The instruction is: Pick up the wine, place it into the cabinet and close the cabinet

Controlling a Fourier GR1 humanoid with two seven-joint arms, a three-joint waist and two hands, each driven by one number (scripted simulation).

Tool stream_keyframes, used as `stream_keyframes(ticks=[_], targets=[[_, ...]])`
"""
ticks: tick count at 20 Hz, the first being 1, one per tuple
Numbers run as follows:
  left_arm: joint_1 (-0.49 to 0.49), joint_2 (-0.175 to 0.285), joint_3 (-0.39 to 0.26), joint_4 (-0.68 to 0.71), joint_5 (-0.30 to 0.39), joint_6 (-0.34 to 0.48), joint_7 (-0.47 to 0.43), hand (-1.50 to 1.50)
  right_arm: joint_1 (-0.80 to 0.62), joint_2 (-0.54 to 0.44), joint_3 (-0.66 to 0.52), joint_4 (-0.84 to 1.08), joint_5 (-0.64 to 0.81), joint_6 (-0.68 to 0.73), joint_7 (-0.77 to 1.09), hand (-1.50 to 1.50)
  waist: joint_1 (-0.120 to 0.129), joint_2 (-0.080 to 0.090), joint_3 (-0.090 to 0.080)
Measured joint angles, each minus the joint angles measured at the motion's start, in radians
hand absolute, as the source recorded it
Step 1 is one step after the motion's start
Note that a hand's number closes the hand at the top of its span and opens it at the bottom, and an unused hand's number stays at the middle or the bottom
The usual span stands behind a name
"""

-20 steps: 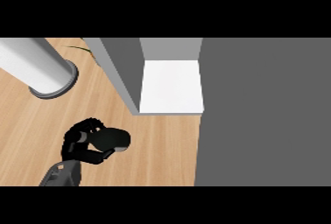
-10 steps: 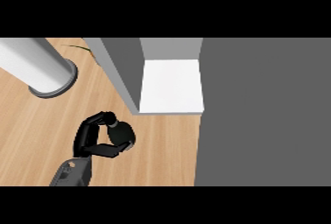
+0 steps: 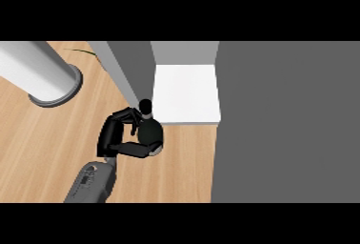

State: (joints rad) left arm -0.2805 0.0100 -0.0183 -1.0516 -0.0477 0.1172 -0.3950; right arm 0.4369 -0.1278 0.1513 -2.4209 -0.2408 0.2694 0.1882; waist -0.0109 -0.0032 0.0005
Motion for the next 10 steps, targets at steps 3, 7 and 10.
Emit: stream_keyframes(ticks=[3, 7, 10], targets=[[-0.013, 0.012, -0.034, -0.015, -0.016, 0.060, 0.061, 1.50, -0.002, 0.005, -0.005, 0.005, 0.000, 0.001, -0.006, -1.50, 0.004, -0.001, 0.001], [-0.016, 0.033, -0.090, -0.031, -0.046, 0.152, 0.126, 1.50, -0.004, 0.009, -0.006, 0.010, -0.001, 0.007, -0.014, -1.50, 0.006, -0.003, 0.002], [-0.008, 0.039, -0.126, -0.049, -0.059, 0.205, 0.162, 1.50, -0.001, 0.003, -0.024, 0.010, -0.004, 0.015, -0.021, -1.50, 0.006, -0.003, 0.003]])
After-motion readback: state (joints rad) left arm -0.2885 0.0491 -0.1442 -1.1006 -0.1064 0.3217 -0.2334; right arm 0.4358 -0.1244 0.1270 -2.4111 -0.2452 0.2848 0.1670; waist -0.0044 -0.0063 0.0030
